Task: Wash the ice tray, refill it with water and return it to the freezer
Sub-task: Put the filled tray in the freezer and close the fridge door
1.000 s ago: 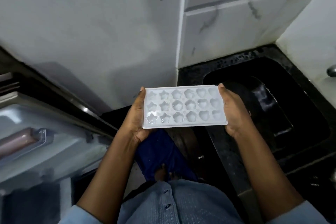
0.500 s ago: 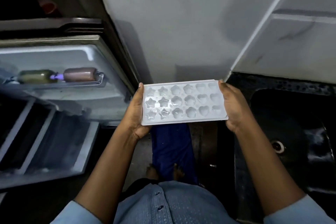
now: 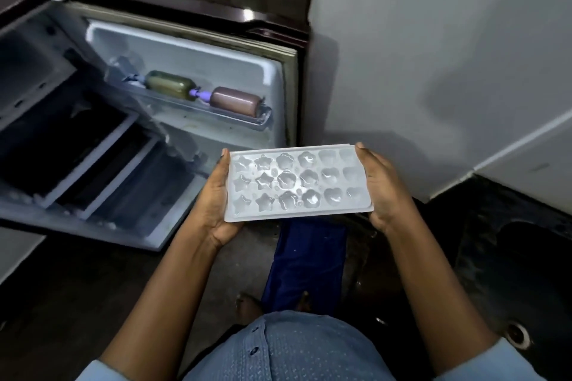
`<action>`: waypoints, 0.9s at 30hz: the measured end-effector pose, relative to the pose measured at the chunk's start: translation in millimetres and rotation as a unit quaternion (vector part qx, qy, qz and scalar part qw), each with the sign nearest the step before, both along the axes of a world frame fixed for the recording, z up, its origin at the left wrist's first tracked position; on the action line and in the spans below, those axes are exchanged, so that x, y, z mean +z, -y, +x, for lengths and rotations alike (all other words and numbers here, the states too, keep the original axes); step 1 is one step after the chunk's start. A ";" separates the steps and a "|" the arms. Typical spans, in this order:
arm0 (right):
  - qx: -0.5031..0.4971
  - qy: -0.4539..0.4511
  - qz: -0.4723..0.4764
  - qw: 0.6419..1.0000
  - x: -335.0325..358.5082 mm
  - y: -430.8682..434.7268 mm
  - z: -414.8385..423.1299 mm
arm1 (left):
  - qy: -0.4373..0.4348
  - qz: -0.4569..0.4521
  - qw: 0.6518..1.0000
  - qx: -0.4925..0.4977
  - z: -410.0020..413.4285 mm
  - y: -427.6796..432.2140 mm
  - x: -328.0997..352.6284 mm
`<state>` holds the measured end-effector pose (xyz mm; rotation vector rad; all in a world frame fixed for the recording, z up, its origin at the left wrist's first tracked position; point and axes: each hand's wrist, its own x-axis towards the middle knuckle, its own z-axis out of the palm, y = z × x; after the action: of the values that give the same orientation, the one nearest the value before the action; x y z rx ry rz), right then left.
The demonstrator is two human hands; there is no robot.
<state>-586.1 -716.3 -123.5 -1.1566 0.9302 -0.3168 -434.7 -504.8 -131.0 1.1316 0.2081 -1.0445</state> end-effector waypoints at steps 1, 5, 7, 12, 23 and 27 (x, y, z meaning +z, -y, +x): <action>0.010 0.002 0.001 1.000 1.2 -6.9 9.4 | -0.001 0.001 1.000 0.012 5.2 -10.0 0.0; 0.060 0.007 0.010 0.998 -0.4 -39.8 56.2 | -0.002 0.002 0.998 0.063 28.0 -57.1 2.1; 0.077 0.010 0.014 0.997 -1.8 -55.1 77.9 | -0.006 0.001 0.996 0.087 36.5 -76.9 3.0; 0.123 0.004 0.022 0.992 -2.2 -89.8 129.9 | -0.007 -0.007 0.989 0.146 56.9 -121.2 3.1; 0.215 -0.014 0.007 0.976 -2.4 -156.4 205.1 | -0.002 -0.013 0.968 0.252 85.0 -200.5 4.5; 0.241 0.002 0.010 0.970 0.0 -178.1 224.8 | 0.000 -0.026 0.958 0.286 91.7 -223.9 4.4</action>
<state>-361.3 -538.2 -123.5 -1.3204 0.6199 0.0850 -343.0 -280.9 -126.6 0.9412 0.4740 -0.5307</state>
